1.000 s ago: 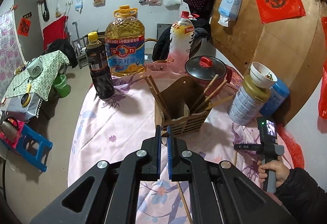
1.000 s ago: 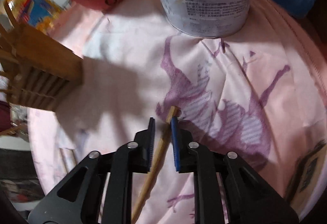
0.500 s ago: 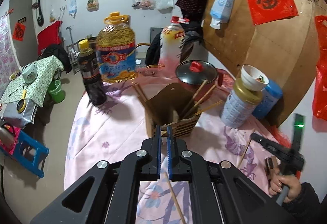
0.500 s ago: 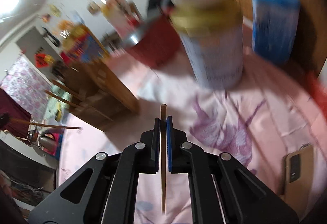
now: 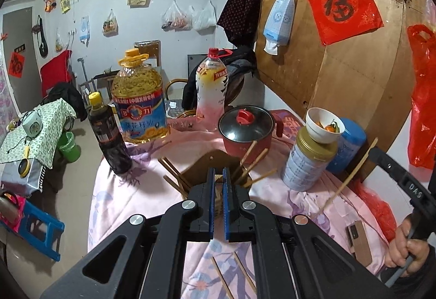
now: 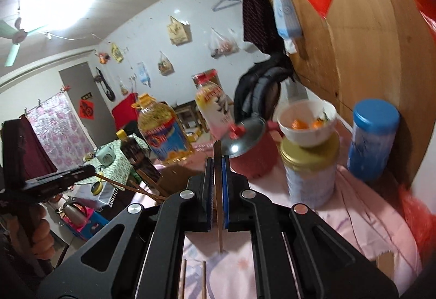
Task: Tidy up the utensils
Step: 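Carry both held chopsticks up to the wooden holder with both tools, then open both tools to drop the chopsticks into the wooden holder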
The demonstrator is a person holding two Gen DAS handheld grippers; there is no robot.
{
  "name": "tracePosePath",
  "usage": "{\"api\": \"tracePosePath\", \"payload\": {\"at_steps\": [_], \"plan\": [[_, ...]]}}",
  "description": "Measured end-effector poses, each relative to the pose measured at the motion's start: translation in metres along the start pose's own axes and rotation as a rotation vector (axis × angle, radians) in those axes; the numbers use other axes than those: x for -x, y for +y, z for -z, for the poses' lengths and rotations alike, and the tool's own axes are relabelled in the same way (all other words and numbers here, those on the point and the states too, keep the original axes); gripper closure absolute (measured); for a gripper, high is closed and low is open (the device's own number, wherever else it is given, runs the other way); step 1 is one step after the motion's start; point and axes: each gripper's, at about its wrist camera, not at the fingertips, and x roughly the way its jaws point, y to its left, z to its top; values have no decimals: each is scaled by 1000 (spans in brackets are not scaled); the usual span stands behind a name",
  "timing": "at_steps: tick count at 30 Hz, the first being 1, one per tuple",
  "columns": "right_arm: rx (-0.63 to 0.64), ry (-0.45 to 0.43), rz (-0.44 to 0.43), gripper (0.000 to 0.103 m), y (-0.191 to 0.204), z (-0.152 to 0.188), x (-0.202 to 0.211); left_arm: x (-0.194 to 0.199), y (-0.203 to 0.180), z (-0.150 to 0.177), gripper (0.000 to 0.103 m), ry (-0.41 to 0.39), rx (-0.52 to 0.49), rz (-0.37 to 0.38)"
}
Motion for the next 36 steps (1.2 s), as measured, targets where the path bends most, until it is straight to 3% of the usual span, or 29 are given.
{"api": "tracePosePath", "payload": {"at_steps": [9,19,20,23,29,36], "plan": [[41,-6,-73,96,28,-27,-43,-28,18,-11,97,28,30,-23],[81,9,-100,96,53,-38,-129,-76,52,-11,97,109,117,-7],[92,25,-96,96,56,-35,-138,-77,52,-11,94,108,117,-10],[95,110,-93,91,57,-23,-160,-81,52,-9,52,97,119,-39],[52,129,-84,88,38,-15,-155,-78,59,-11,48,87,147,-74],[4,119,-63,78,18,-10,-127,-62,63,-1,43,91,192,-109]]}}
